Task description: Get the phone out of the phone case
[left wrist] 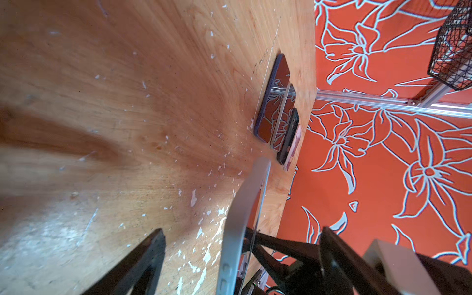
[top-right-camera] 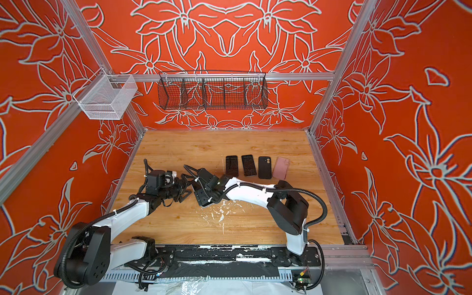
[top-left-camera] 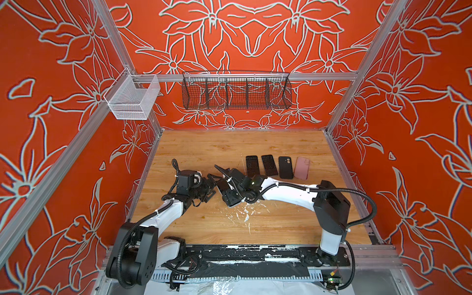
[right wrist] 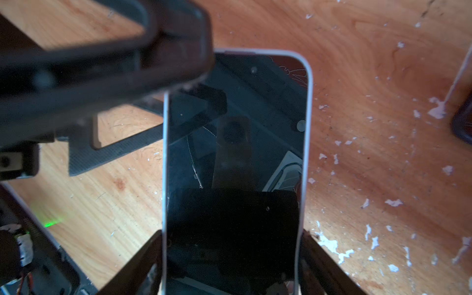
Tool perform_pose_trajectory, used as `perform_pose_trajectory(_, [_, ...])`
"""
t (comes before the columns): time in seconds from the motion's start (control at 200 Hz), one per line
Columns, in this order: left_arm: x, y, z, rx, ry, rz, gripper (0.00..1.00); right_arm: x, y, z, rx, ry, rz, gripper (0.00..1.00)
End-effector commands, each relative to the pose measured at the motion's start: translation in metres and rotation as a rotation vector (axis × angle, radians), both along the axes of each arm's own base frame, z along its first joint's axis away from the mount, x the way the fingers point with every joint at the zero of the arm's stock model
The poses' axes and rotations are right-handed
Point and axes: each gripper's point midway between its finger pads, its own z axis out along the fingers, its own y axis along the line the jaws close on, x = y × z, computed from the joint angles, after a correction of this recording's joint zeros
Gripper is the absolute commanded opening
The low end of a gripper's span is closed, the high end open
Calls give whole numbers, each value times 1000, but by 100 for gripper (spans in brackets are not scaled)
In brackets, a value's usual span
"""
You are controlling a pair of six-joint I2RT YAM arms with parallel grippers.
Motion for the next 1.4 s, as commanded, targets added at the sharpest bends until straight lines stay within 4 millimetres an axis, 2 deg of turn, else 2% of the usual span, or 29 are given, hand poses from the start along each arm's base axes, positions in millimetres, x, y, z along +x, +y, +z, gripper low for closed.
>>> perform_pose_trajectory(0.0, [1,-5,13,-16,-73,-23,88,6,20,33,104,-24,29,65])
perform_pose_trajectory(0.385, [-3,-12,9,-38,-109,-56,69,7,31,42,137,-21,63,65])
perform_pose_trajectory(0.631, [-1,-14,10,-41,-123,-59,44,6,34,41,153,-16,73,65])
perform_pose_trajectory(0.836, [-2,-15,9,-41,-124,-64,31,5,36,44,166,-9,78,65])
perform_pose_trajectory(1.396, [3,-16,21,-50,-159,-57,17,4,34,50,179,-17,70,65])
